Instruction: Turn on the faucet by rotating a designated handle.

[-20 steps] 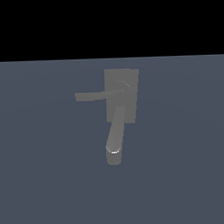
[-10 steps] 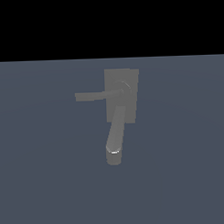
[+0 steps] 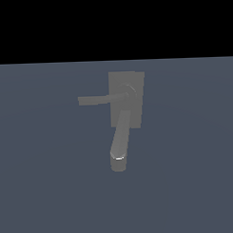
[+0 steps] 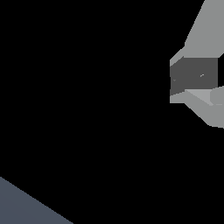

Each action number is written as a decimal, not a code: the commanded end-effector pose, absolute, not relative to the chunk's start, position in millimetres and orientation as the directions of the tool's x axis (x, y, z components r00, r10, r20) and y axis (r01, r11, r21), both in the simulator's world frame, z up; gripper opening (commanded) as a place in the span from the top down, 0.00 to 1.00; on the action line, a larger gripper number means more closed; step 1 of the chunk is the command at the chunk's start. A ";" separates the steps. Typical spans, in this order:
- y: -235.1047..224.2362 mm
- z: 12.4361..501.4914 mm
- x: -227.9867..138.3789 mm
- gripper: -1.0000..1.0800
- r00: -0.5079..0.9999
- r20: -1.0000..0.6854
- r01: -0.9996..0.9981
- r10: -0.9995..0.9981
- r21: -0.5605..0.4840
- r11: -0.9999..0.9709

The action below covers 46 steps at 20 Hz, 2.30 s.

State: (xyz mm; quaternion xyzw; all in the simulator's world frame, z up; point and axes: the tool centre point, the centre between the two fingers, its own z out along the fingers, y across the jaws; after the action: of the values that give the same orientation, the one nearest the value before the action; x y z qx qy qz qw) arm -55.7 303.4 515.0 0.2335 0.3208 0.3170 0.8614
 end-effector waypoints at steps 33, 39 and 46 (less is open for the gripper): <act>154.2 134.6 8.2 1.00 0.072 -0.993 0.094 0.094 0.100 0.991; 136.1 117.9 5.8 1.00 0.035 -0.997 0.123 0.062 0.066 0.990; 115.2 121.8 15.0 1.00 0.049 -0.997 0.146 0.055 0.062 0.987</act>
State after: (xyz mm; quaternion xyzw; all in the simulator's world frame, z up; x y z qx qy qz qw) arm 13.3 118.4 121.0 0.0727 0.6898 -0.0299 0.7197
